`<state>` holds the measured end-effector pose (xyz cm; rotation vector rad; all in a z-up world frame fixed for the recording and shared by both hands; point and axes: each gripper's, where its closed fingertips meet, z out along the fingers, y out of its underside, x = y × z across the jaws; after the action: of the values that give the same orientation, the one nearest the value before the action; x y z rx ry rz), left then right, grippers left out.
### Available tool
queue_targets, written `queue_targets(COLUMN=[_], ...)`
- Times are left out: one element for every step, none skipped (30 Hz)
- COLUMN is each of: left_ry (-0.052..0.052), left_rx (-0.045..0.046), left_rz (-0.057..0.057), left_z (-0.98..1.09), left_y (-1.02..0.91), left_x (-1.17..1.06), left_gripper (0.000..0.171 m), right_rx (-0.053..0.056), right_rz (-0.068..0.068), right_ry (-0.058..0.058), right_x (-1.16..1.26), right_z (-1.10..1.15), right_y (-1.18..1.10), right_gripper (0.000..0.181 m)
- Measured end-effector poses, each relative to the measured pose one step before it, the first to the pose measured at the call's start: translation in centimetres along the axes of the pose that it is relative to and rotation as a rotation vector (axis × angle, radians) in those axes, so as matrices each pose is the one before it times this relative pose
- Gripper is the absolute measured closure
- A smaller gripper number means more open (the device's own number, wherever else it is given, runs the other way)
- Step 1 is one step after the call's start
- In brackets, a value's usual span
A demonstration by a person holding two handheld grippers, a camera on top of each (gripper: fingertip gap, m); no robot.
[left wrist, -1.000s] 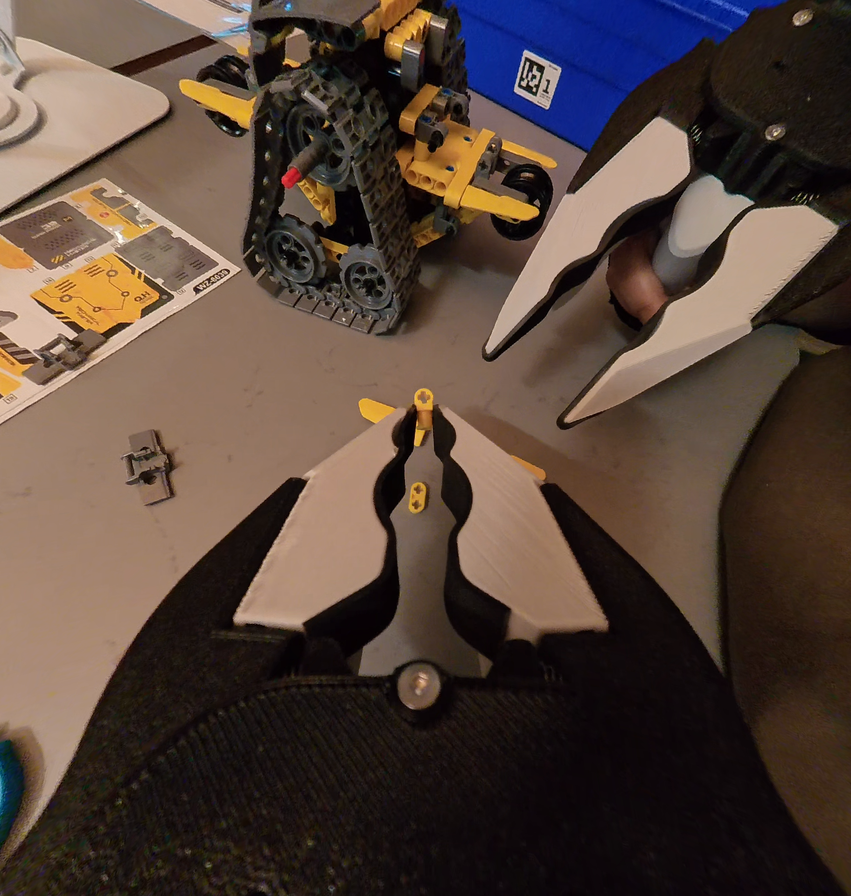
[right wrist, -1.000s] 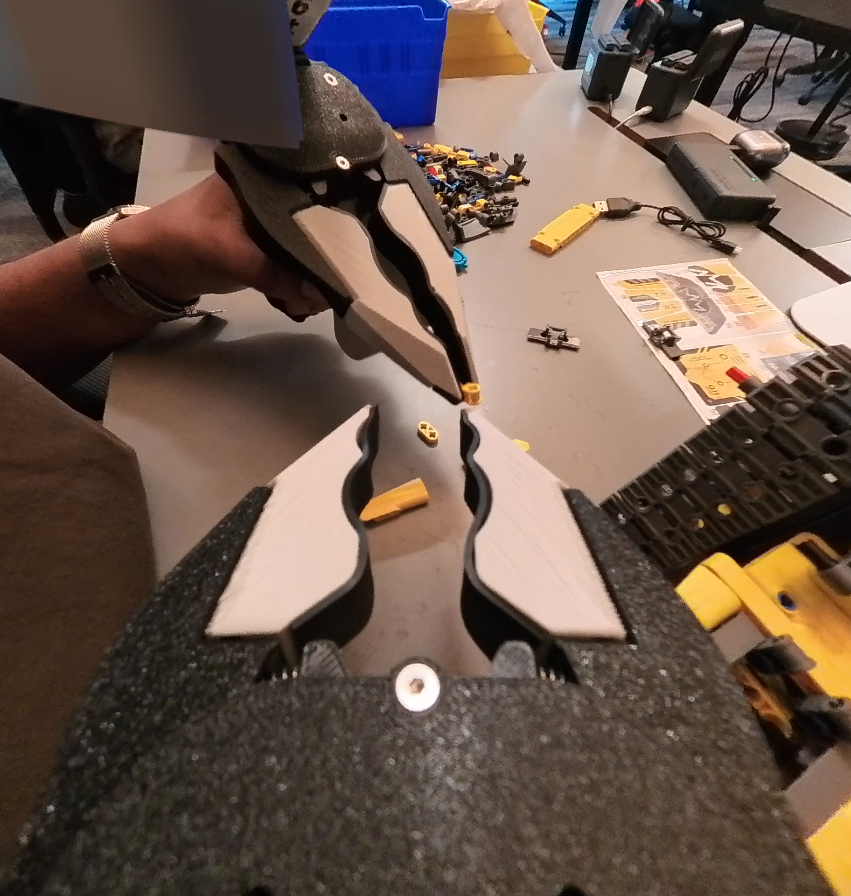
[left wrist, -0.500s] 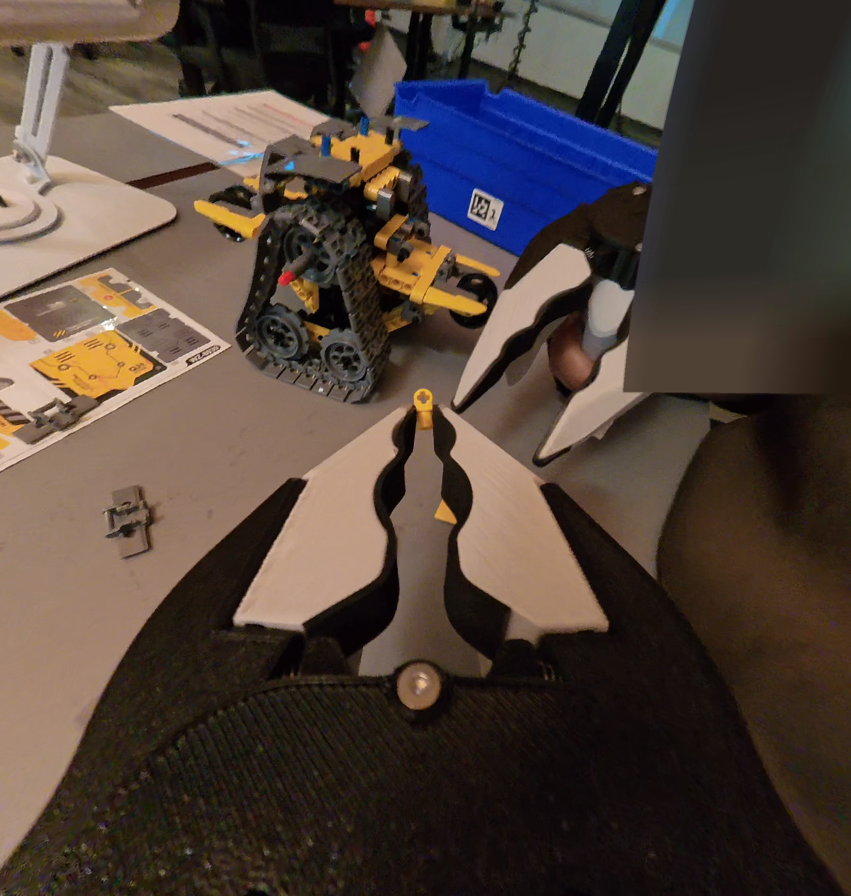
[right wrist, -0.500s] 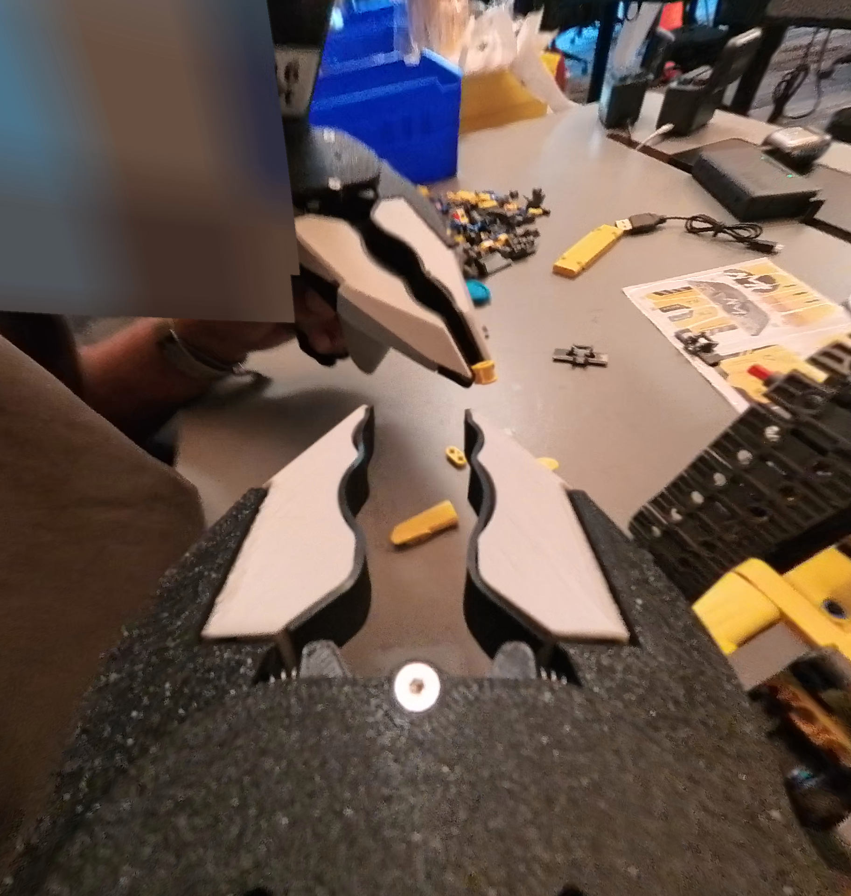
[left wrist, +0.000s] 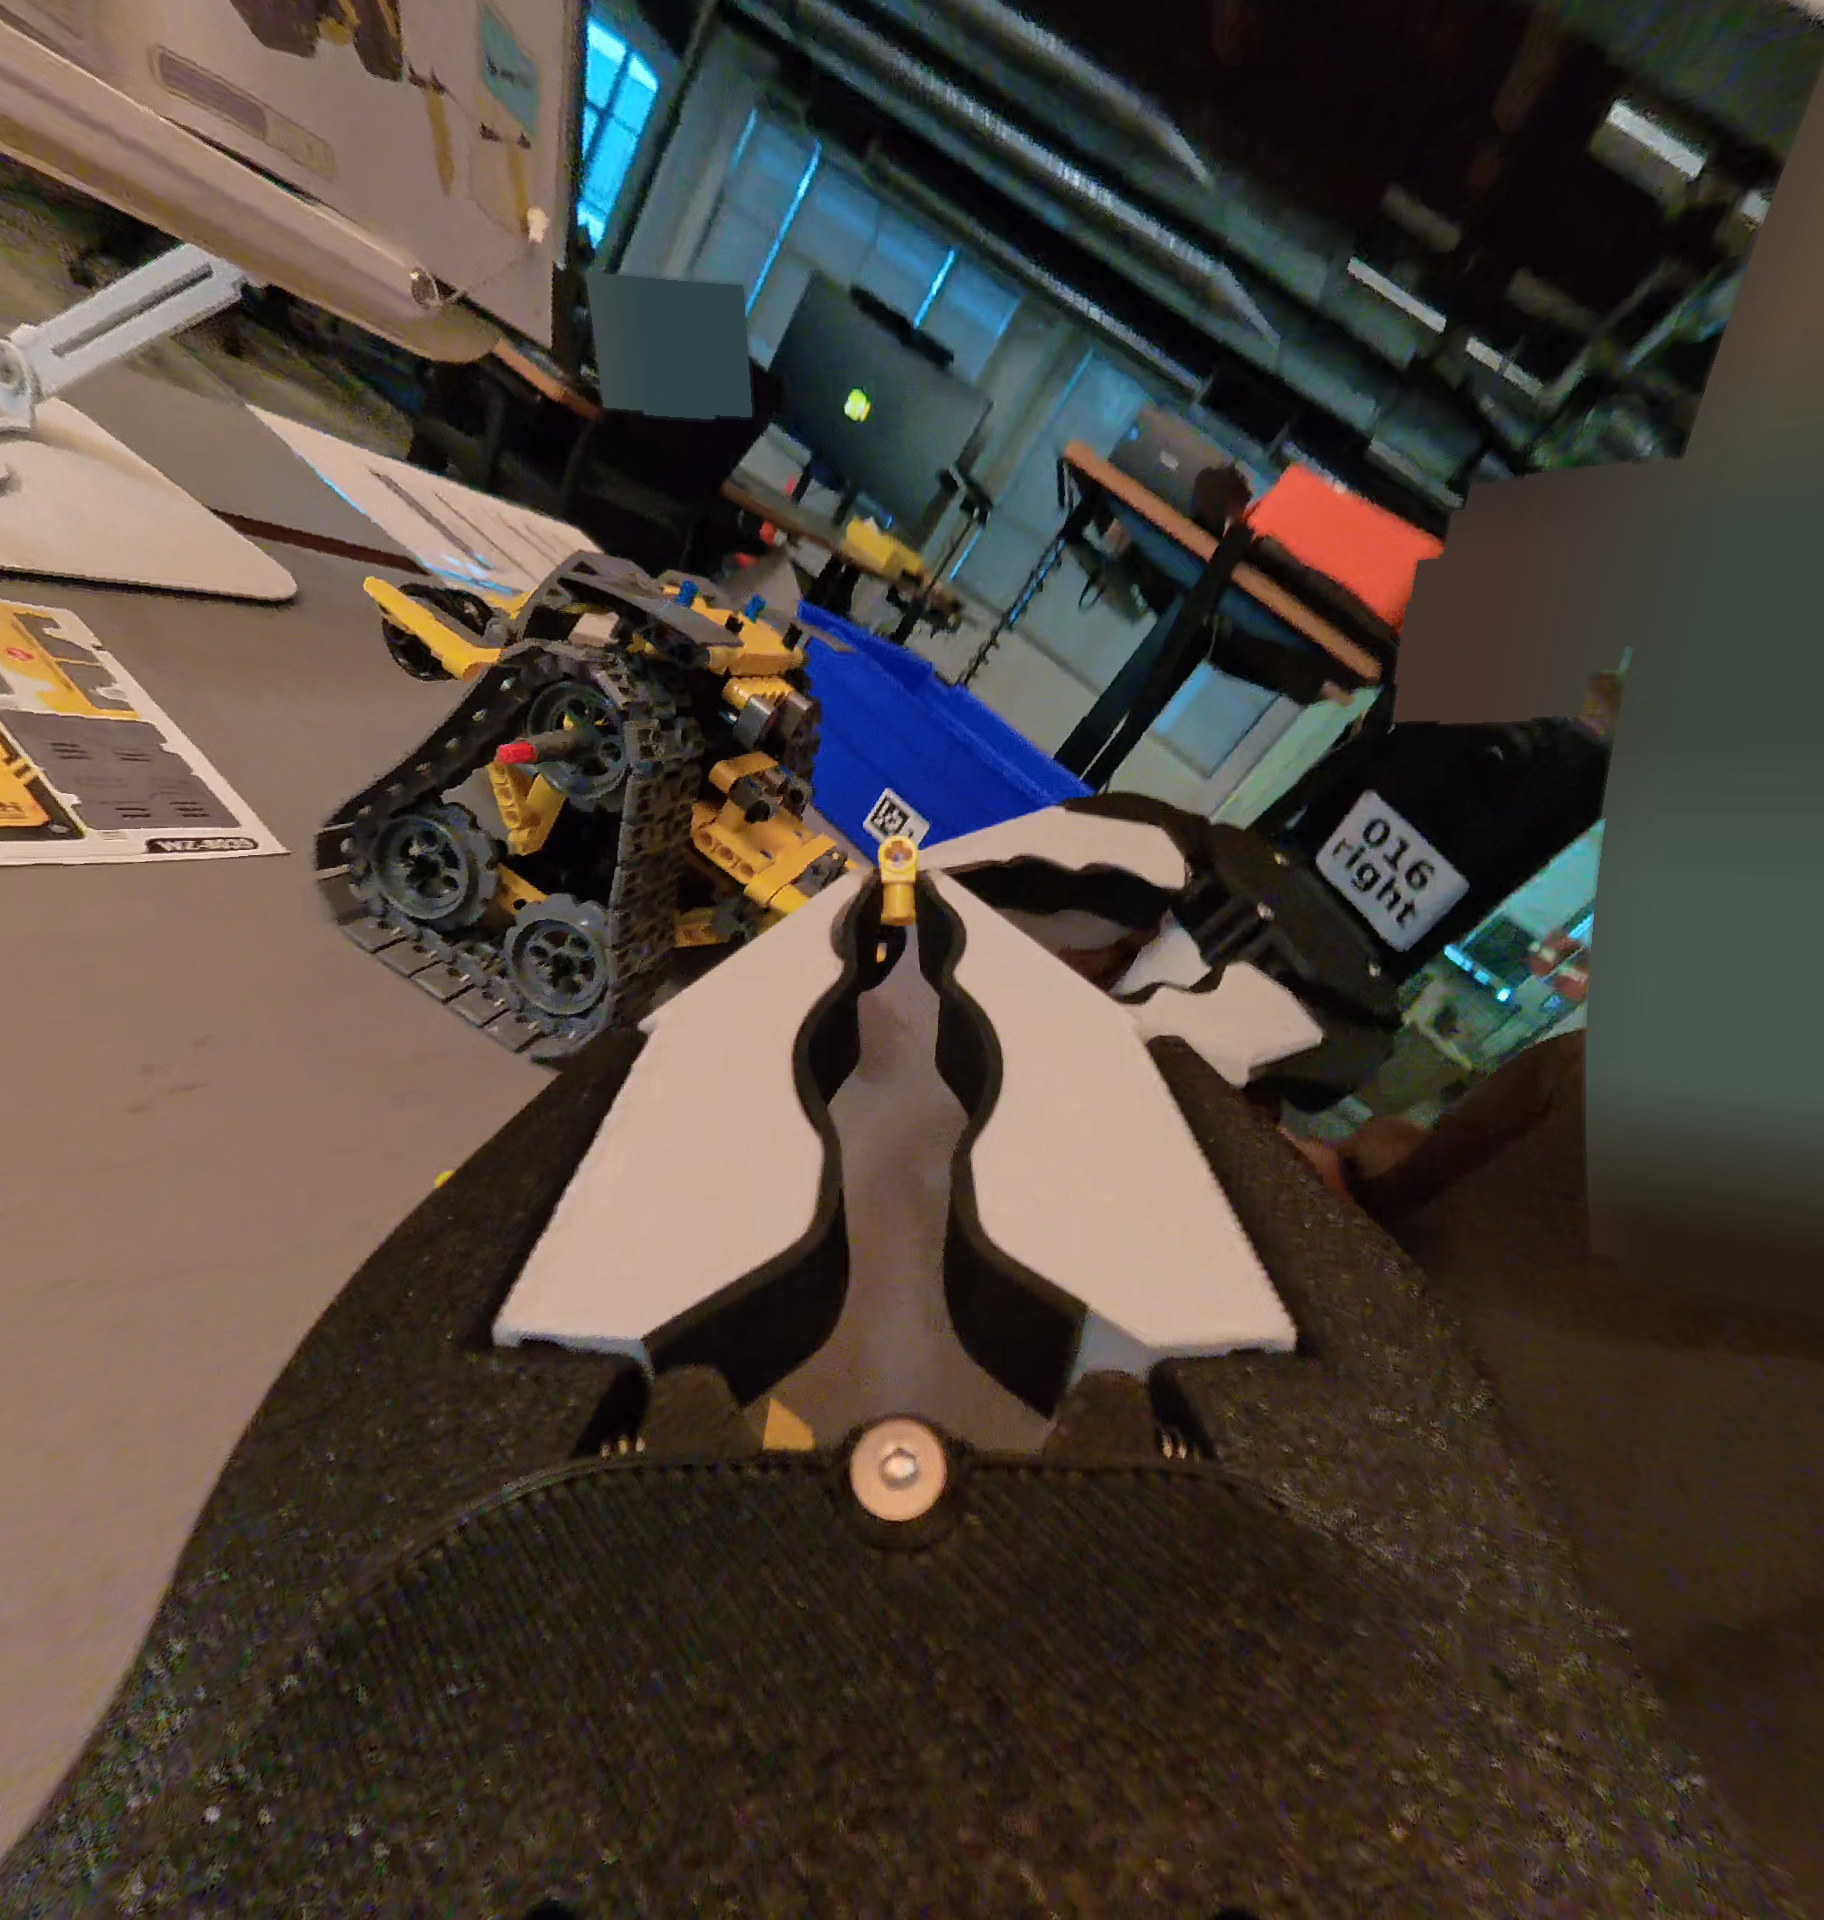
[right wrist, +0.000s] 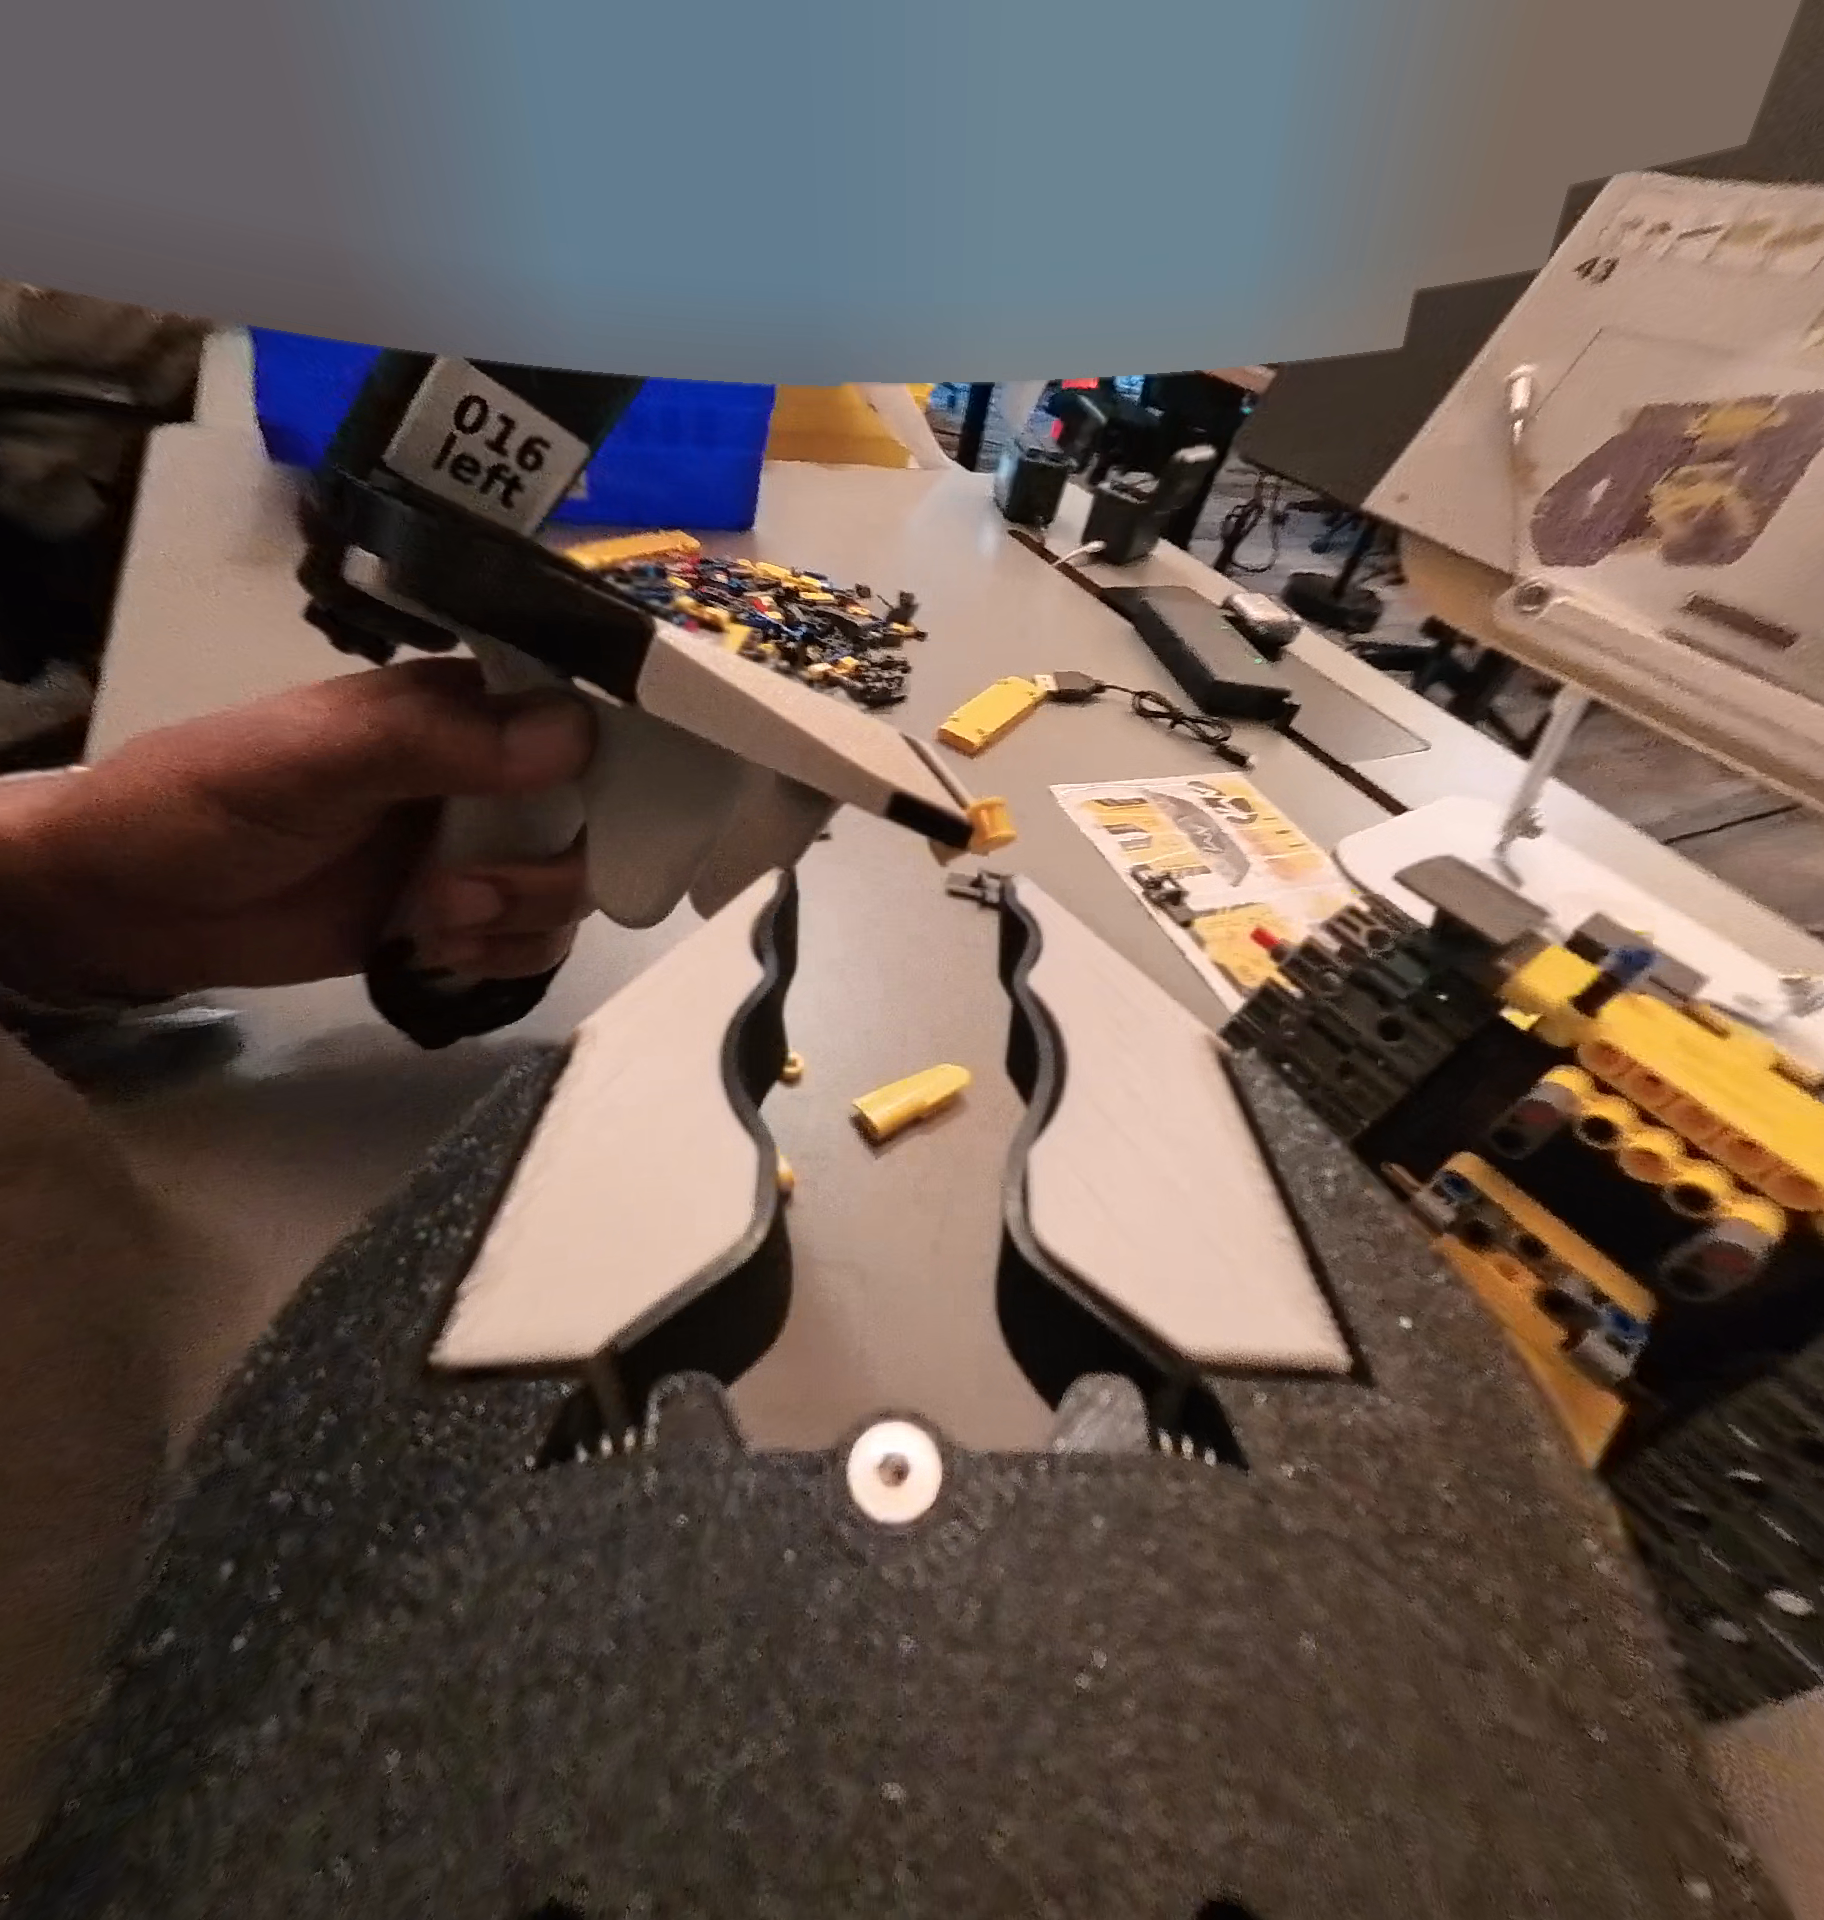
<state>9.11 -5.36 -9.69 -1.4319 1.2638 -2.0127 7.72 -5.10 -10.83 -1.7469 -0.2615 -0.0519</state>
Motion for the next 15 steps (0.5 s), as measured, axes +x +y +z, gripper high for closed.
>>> queue_targets(left_ry=[0.0085,0.0044,0.0082,0.0119,0.0093,0.0091,0.0119,0.011,0.0107,0.0104,0.0082,0.0077,-0.0003,-0.0076,0.0064], left_rx=[0.01916,0.01153,0.00861,0.0055,0.00033,-0.00178,-0.00085,0.00096,0.00786,0.01156,0.00958,0.0086,0.00783,-0.00166,-0.0079], left_rz=[-0.0123,-0.0113,-0.0087,-0.008,-0.0082,-0.0079,-0.0082,-0.0094,-0.0086,-0.0085,-0.0051,-0.003,-0.0043,-0.0016,-0.0007], left_z=[0.102,0.102,0.079,0.088,0.097,0.103,0.104,0.078,0.049,-0.031,-0.095,-0.119,-0.12,-0.085,-0.027], left_y=[-0.046,0.026,0.05,0.065,0.121,0.16,0.141,0.124,0.008,-0.094,-0.123,-0.172,-0.193,-0.066,0.046], left_x=[0.181,0.106,0.168,0.201,0.149,0.133,0.167,0.148,0.133,0.127,0.07,0.06,-0.064,-0.192,0.024], left_gripper=[0.169,0.169,0.169,0.169,0.169,0.169,0.169,0.169,0.169,0.169,0.169,0.168,0.169,0.169,0.169], right_rx=[-0.0069,-0.0047,0.0018,0.0068,0.0057,0.0038,0.0026,0.0029,0.0038,0.0028,0.0019,0.0032,-0.0012,0.0002,0.0039], right_rz=[-0.0207,-0.0153,-0.0067,0.0014,0.006,0.0073,0.0066,0.0057,0.0058,0.0117,0.0125,0.0068,0.0035,-0.0018,-0.0049], right_ry=[0.0173,0.0132,0.0145,0.0124,0.0104,0.0075,0.0054,0.0062,-0.0009,-0.0045,-0.0024,-0.0058,0.0011,0.0128,0.017], right_x=[-0.015,-0.018,0.073,0.138,0.185,0.201,0.208,0.236,0.157,0.074,0.093,0.035,0.113,0.272,0.331], right_z=[0.044,0.025,-0.031,-0.076,-0.084,-0.094,-0.083,-0.102,-0.116,-0.08,-0.065,-0.063,-0.039,-0.047,-0.092], right_y=[0.06,0.048,-0.037,-0.108,-0.099,-0.089,-0.071,-0.08,-0.097,-0.071,-0.043,-0.063,0.013,-0.012,-0.067], right_gripper=[0.143,0.145,0.147,0.15,0.151,0.153,0.154,0.157,0.156,0.157,0.161,0.162,0.165,0.17,0.175])
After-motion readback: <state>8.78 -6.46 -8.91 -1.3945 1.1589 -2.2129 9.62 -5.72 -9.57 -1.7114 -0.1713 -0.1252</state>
